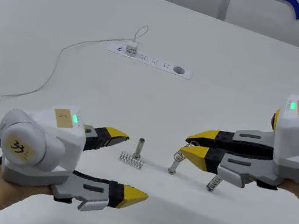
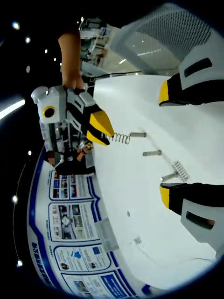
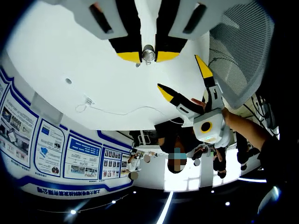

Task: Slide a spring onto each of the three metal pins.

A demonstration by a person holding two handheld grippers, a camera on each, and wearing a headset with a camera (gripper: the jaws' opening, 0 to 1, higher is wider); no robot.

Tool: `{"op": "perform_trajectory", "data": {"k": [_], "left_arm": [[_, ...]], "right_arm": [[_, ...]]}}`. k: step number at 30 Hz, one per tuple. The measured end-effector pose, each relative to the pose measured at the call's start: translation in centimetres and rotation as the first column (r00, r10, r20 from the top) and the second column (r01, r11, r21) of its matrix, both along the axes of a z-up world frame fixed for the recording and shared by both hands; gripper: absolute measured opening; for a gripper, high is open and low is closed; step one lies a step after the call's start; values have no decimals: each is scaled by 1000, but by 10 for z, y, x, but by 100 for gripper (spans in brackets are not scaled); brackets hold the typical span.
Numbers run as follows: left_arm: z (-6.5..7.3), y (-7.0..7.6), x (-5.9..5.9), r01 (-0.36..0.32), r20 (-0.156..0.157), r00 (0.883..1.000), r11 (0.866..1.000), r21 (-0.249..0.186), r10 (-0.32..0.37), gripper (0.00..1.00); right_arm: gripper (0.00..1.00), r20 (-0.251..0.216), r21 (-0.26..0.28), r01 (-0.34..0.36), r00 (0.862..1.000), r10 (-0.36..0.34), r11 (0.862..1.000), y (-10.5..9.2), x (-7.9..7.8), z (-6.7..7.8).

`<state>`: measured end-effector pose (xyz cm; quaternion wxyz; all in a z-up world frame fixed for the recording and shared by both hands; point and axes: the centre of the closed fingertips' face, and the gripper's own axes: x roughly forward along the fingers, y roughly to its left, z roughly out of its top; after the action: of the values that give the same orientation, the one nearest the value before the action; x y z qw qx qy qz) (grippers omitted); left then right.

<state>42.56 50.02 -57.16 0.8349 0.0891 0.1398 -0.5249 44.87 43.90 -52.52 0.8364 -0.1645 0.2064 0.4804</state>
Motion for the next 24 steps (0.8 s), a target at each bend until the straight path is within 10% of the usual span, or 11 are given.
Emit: {"op": "perform_trajectory", "data": {"k": [24], "left_arm": [[-5,19,7,-52,-46,998,999,-2,52,93]], "right_arm": [[11,-93,-84,179,978,-187,980,-27,53,-48]]}}
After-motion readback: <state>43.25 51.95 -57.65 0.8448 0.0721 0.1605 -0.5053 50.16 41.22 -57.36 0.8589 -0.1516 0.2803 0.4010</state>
